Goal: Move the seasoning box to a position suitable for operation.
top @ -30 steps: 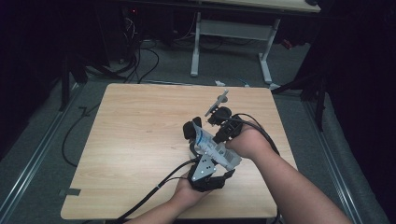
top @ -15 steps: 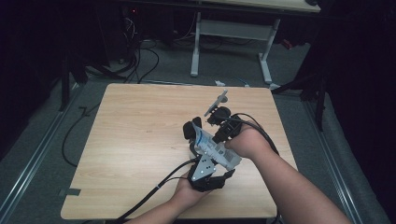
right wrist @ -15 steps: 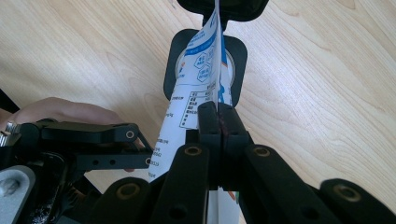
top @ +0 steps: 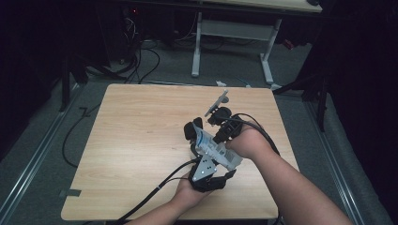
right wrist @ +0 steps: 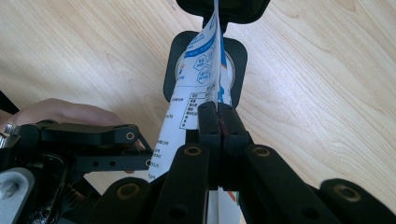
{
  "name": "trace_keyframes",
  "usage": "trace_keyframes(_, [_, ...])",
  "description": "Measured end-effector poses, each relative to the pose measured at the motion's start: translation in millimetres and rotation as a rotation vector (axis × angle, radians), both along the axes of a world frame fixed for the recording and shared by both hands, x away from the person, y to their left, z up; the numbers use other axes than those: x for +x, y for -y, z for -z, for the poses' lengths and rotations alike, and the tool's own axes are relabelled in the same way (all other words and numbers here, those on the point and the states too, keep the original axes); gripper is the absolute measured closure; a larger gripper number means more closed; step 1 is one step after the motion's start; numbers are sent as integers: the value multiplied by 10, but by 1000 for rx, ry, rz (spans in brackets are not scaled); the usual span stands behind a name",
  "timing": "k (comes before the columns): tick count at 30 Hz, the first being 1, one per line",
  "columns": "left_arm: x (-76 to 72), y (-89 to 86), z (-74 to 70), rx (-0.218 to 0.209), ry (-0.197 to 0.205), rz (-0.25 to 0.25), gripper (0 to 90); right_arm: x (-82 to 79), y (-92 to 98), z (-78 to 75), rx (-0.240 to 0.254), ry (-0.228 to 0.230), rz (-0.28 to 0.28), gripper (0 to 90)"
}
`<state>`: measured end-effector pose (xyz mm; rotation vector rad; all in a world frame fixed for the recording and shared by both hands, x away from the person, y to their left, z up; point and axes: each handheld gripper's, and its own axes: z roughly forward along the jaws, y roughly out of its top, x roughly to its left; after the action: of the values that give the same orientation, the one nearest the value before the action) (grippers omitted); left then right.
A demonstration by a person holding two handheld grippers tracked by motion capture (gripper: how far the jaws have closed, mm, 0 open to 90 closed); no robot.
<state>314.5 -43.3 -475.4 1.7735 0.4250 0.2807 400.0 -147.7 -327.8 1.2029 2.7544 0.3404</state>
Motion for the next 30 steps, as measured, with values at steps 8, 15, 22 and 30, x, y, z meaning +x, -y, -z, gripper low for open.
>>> trace_keyframes(8, [0,-3,2,1,1,0,480,18,1,6,-3,10,-25,900])
trace_keyframes(15, [4,-3,3,2,2,0,480,20,1,10,-2,12,-27,900])
trace_keyframes(22, [7,-4,4,1,1,-1,481,24,1,12,-2,12,-27,900])
trace_keyframes(30, [10,-3,-6,-7,-2,-3,481,28,-4,10,0,12,-23,900])
